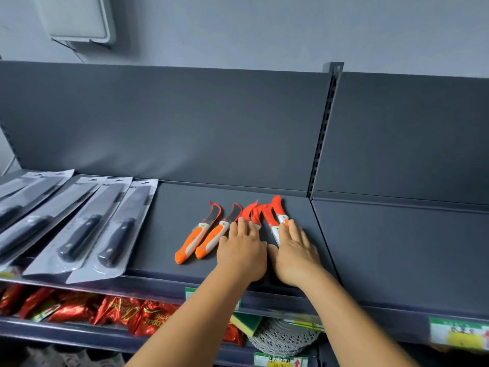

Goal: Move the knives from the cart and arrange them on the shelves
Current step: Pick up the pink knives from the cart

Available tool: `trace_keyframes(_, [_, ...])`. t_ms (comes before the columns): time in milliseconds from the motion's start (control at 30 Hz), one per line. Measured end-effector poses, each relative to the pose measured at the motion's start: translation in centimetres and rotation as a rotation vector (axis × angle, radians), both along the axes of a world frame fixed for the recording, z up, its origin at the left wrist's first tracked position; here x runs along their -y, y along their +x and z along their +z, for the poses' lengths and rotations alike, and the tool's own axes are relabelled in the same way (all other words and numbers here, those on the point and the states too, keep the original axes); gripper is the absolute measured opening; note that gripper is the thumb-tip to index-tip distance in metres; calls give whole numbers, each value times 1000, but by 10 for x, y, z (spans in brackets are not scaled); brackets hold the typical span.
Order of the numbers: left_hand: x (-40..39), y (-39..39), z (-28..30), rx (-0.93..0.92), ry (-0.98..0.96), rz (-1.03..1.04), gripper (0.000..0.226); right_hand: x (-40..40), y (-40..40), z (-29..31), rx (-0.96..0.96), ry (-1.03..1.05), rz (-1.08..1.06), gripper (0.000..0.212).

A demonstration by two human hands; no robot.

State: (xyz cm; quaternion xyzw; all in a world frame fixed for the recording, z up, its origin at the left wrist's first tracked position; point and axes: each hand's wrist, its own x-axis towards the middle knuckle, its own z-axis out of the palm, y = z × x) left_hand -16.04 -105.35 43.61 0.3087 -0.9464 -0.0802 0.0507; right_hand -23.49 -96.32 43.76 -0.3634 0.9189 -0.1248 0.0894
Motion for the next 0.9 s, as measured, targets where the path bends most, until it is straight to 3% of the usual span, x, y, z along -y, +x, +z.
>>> trace_keyframes(233, [5, 1, 7, 26, 82, -33, 61, 0, 3, 9, 20, 0, -22, 63])
trace_keyframes(433, [-20, 29, 29, -110, -4, -148, 58, -28, 31, 31, -116, -170, -104, 55])
trace_keyframes(567, [-53, 63, 39, -288, -77, -281, 43, -68, 69, 39, -174, -255, -168, 53])
trace_keyframes(700, [-91, 104, 28, -387, 32, -395, 44, -118, 114, 26, -137, -278, -272, 53])
trace_keyframes(900, [-148, 154, -22, -284, 129, -578, 48, -193, 183, -30, -30, -223, -456, 56])
